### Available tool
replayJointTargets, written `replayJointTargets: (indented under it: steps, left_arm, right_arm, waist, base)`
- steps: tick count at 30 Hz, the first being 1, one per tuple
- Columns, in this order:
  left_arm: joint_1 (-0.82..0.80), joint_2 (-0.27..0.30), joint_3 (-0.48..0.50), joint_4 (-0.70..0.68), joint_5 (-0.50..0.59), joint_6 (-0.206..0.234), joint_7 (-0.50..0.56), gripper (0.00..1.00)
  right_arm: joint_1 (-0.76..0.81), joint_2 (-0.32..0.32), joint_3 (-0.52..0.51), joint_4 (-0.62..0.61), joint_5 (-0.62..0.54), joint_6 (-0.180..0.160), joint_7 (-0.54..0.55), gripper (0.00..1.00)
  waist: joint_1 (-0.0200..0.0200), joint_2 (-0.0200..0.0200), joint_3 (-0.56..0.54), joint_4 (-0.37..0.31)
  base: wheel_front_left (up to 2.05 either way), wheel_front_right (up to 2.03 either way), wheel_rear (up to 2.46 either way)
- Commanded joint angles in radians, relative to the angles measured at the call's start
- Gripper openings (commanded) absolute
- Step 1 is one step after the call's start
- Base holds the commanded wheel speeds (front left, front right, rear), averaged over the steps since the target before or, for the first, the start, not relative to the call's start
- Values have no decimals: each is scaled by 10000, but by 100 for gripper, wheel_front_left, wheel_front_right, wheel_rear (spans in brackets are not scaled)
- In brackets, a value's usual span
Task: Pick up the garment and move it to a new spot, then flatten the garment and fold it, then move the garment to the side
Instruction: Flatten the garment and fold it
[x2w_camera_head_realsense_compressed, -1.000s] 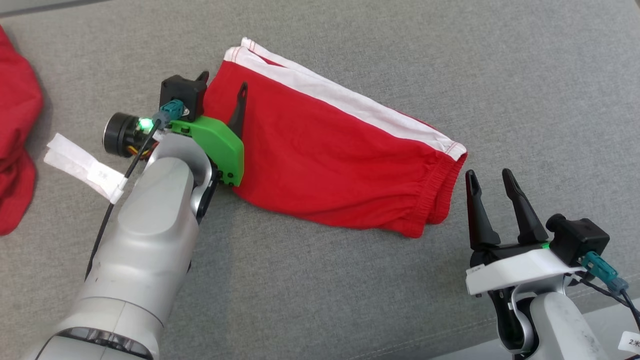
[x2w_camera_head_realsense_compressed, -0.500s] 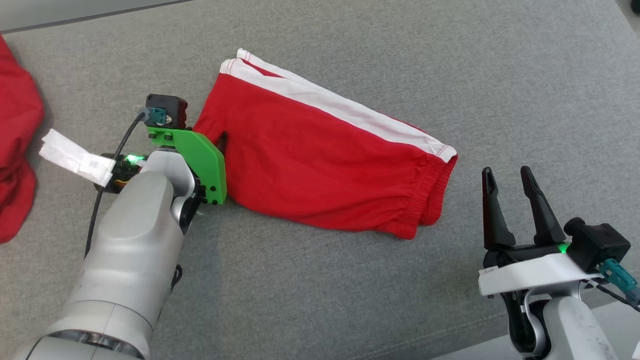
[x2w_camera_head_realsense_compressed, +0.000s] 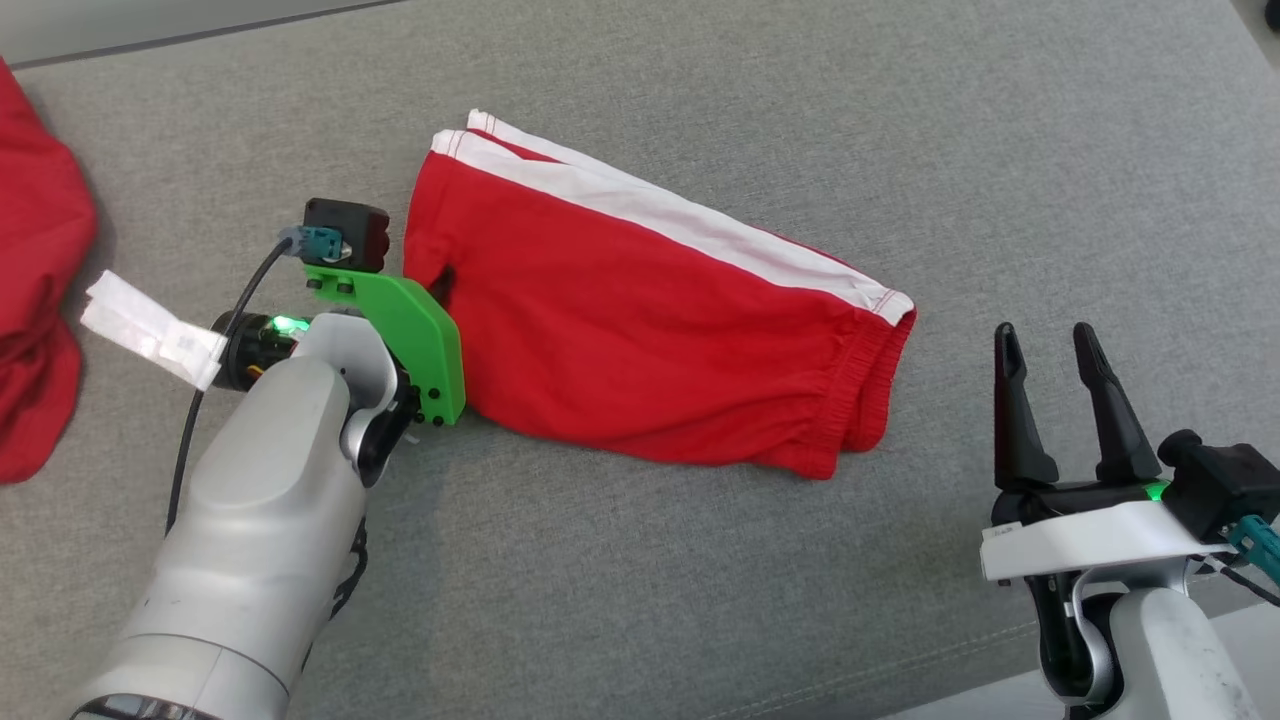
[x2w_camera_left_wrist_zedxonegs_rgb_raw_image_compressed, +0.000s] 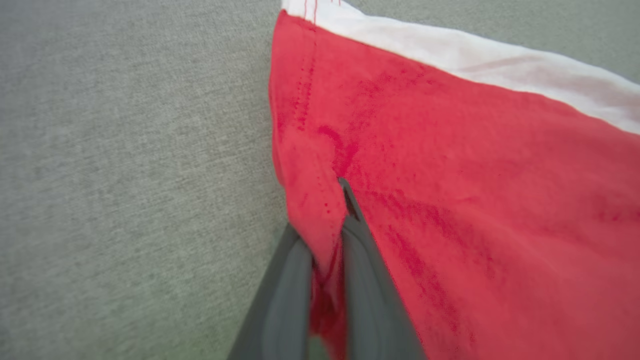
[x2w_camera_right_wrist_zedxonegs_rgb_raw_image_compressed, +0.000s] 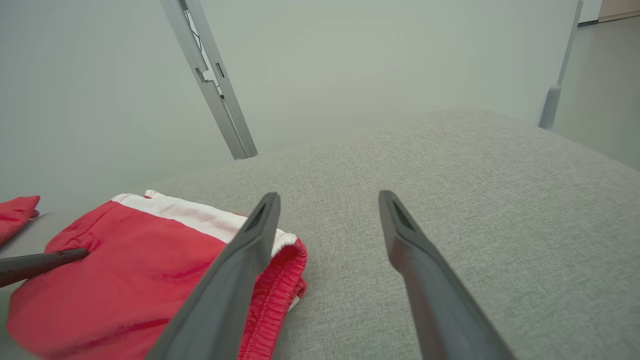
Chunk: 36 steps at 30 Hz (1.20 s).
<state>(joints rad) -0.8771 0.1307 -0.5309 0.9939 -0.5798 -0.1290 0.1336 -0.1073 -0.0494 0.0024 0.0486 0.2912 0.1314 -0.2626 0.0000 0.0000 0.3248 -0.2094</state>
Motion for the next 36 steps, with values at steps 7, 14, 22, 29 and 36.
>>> replayJointTargets:
  steps: [7, 14, 22, 29, 36]
  left_arm:
    - [1065, 186, 176, -651, -454, 52, -1088, 0]
    - [2523, -138, 522, -1512, -907, 609, -1932, 0]
    - [4301, -440, 612, -2813, -1383, 1344, -2107, 0]
    - [4999, -382, 556, -3706, -1349, 1898, -2024, 100]
    - [4863, 78, 574, -4585, -536, 2458, -3277, 100]
  right_arm:
    - [186, -21, -726, 12, -588, -14, -33, 100]
    - [283, -18, -1279, 124, -1048, -14, -33, 100]
    - [284, -22, -1142, 331, -1197, -14, -33, 100]
    - [142, -22, -961, 493, -1223, -14, -33, 100]
    - [181, -22, -1069, 575, -1263, -14, -33, 100]
  waist:
    - [0, 0, -903, 1083]
    - [0, 0, -1506, 2071]
    - [0, 0, -1776, 2525]
    - [0, 0, -1789, 2351]
    - [0, 0, -1805, 2160]
  base:
    - [0, 0, 0]
    - [0, 0, 0]
    - [0, 0, 0]
    - [0, 0, 0]
    - [0, 0, 0]
